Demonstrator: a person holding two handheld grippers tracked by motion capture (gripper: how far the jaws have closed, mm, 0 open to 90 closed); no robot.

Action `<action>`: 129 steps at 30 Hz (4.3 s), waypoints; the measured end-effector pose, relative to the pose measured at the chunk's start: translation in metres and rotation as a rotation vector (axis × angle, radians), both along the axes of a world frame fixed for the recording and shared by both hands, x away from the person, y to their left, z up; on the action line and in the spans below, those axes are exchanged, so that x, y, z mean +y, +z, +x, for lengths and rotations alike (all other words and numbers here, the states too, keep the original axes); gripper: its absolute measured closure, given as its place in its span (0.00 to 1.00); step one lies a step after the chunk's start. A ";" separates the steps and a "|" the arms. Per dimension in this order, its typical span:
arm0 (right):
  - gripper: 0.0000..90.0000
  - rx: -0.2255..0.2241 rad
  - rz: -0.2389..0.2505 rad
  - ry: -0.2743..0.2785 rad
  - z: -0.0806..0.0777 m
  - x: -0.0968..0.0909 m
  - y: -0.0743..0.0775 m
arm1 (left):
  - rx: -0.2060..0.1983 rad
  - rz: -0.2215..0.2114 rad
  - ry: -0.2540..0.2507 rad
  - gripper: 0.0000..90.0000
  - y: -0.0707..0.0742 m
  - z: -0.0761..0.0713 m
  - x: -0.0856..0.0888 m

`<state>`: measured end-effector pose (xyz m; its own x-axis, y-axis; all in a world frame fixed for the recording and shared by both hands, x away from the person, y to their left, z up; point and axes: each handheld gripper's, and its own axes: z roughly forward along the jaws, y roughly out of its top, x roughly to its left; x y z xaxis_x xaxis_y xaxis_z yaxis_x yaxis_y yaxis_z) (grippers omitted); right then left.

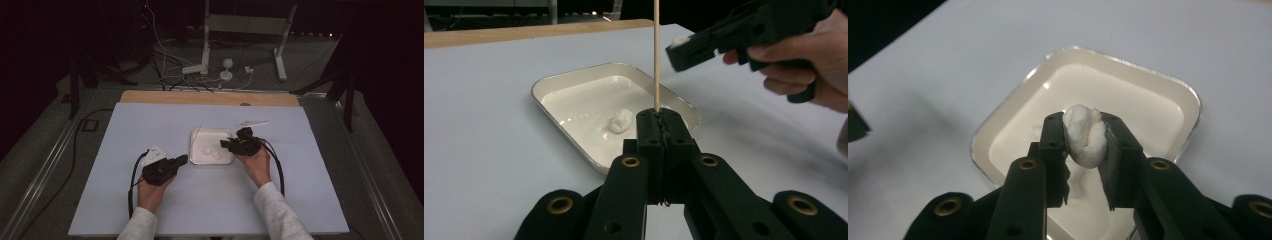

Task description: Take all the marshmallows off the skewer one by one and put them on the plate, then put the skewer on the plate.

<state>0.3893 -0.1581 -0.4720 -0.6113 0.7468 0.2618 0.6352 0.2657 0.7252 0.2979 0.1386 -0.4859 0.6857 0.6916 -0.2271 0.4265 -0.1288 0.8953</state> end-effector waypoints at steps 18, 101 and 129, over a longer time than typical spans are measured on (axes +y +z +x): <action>0.17 -0.009 0.053 -0.005 -0.009 -0.006 -0.002 | 0.033 -0.033 0.039 1.00 0.017 0.012 -0.010; 0.04 -0.204 0.108 -0.029 -0.092 -0.101 0.026 | 0.196 0.011 0.164 0.29 -0.015 0.044 -0.046; 0.04 -0.239 0.105 -0.061 -0.102 -0.120 0.019 | -0.057 -0.037 0.158 0.02 0.043 0.005 0.022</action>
<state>0.2876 -0.2783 -0.4526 -0.6197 0.7605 0.1939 0.4553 0.1472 0.8781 0.3032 0.1608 -0.4429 0.5812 0.7840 -0.2179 0.3871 -0.0309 0.9215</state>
